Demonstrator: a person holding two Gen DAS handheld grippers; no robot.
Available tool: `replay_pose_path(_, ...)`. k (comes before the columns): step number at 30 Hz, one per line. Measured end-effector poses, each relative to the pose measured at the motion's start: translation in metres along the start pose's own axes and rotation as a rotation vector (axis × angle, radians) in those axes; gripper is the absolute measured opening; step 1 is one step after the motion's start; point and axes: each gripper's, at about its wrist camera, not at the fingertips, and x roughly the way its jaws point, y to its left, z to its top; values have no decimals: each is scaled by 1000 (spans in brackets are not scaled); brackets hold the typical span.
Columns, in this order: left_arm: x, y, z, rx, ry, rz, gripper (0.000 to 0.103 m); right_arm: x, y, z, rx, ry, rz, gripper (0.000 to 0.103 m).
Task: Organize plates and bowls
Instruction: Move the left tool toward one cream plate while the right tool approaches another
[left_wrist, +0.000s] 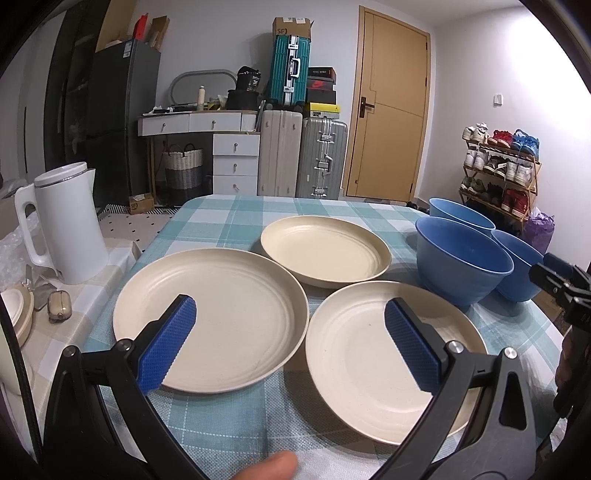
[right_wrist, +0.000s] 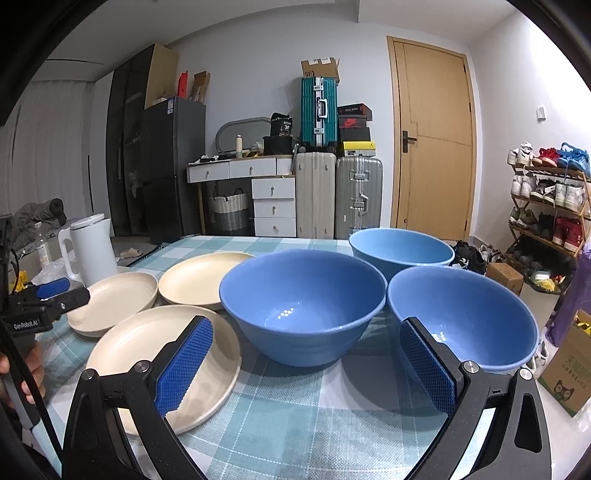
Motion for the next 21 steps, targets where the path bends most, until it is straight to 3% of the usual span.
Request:
replay_pose_path(6,-7,4,10,-24,3,4,102,-8,3,10,6,3,25,103)
replay_pose_path(15,-24,34,32,-95,-1,97,102,-7,31,31,-8,52,99,103)
replay_pose_path(21,-27,63,40,-140,45,155,102,3,50,46,20,99,152,103)
